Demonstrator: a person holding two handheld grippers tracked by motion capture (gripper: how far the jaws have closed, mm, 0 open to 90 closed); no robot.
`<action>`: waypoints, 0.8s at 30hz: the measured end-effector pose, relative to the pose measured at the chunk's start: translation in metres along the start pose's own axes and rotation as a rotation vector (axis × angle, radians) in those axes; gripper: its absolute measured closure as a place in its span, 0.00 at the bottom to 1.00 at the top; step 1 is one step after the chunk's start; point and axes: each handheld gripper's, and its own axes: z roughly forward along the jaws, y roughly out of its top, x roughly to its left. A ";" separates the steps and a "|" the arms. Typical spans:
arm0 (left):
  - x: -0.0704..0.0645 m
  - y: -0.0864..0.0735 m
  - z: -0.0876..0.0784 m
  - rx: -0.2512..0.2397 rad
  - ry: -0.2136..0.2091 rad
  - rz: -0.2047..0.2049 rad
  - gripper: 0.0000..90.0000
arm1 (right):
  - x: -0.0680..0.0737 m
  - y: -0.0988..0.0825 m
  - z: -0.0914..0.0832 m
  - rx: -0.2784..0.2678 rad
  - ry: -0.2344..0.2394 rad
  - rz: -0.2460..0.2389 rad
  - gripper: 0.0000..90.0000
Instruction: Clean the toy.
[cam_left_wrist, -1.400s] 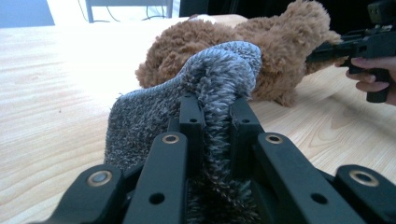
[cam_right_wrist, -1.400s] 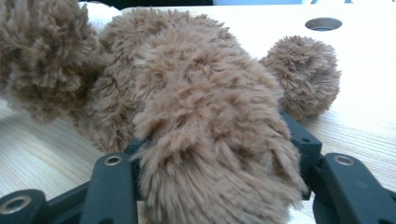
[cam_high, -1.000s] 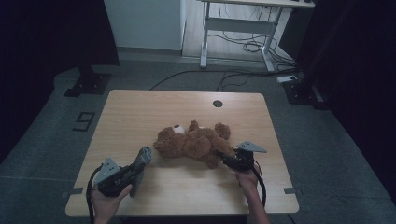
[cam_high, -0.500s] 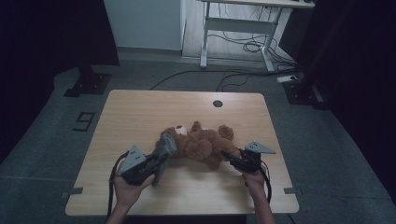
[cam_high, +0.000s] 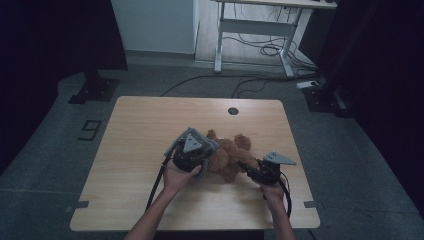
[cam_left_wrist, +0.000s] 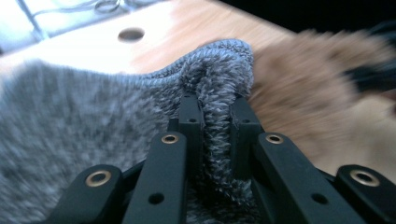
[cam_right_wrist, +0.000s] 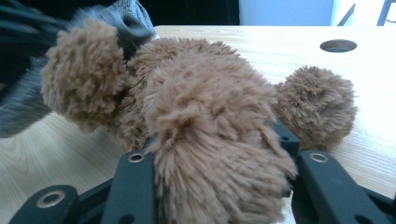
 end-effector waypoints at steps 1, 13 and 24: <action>0.004 -0.003 0.000 0.007 0.015 -0.002 0.88 | -0.001 0.000 -0.001 0.001 0.002 -0.001 0.63; 0.043 -0.017 -0.040 -0.005 0.143 -0.031 0.89 | -0.008 -0.002 -0.004 -0.006 0.017 0.006 0.63; 0.087 -0.054 -0.050 0.032 0.193 -0.192 0.87 | -0.013 -0.007 0.001 0.005 -0.007 0.084 0.44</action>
